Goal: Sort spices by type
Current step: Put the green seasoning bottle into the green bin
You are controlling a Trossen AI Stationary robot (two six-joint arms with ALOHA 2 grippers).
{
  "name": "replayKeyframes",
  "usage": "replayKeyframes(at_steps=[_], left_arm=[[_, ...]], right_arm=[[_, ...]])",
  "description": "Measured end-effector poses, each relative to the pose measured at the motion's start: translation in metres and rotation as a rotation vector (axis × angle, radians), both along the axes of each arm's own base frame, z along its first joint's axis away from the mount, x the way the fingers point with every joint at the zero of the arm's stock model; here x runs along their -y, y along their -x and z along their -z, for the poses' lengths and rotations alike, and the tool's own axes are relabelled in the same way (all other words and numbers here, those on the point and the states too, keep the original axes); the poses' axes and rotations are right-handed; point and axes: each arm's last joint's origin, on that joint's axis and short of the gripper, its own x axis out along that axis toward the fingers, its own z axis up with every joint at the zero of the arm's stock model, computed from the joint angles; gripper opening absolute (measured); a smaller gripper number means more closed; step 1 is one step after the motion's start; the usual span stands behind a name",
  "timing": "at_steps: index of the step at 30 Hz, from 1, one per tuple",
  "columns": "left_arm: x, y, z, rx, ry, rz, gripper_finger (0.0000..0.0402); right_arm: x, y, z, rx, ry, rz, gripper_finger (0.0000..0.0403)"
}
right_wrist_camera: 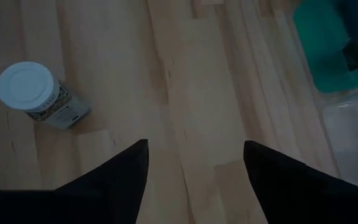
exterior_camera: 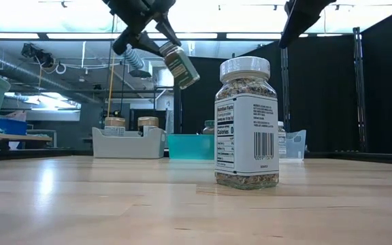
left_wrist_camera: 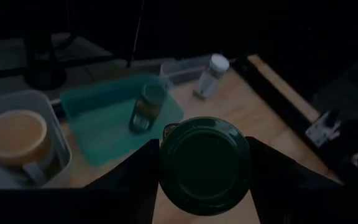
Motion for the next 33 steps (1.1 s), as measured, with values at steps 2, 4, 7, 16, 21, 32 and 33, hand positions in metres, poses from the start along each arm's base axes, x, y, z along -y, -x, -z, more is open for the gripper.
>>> replayKeyframes(at_steps=[2, 4, 7, 16, 21, 32, 33], left_arm=[[-0.007, 0.000, -0.003, 0.024, -0.008, -0.006, 0.0193], [-0.014, 0.000, -0.005, 0.048, -0.008, -0.017, 0.0193], [-0.024, 0.001, -0.006, 0.065, -0.002, -0.037, 0.0193], [-0.054, 0.004, -0.009, 0.138, 0.026, -0.049, 0.0193], [-0.071, -0.004, 0.002, 0.142, 0.076, -0.009, 0.0193], [-0.119, -0.040, -0.009, -0.205, 0.097, -0.032, 0.0193], [-0.125, -0.042, -0.010, -0.259, 0.109, -0.036, 0.0193]], right_arm=[[0.002, -0.001, 0.000, 0.000, 0.000, 0.007, 0.0269], [0.004, -0.001, 0.000, -0.001, 0.002, 0.012, 0.0268], [0.007, -0.002, 0.000, -0.003, 0.005, 0.018, 0.0269], [0.016, -0.004, 0.000, -0.002, 0.000, 0.051, 0.0268], [0.017, -0.005, 0.000, 0.008, -0.010, 0.069, 0.0270], [0.016, -0.006, -0.001, 0.023, -0.021, 0.082, 0.0271], [0.016, -0.006, -0.001, 0.026, -0.025, 0.089, 0.0271]])
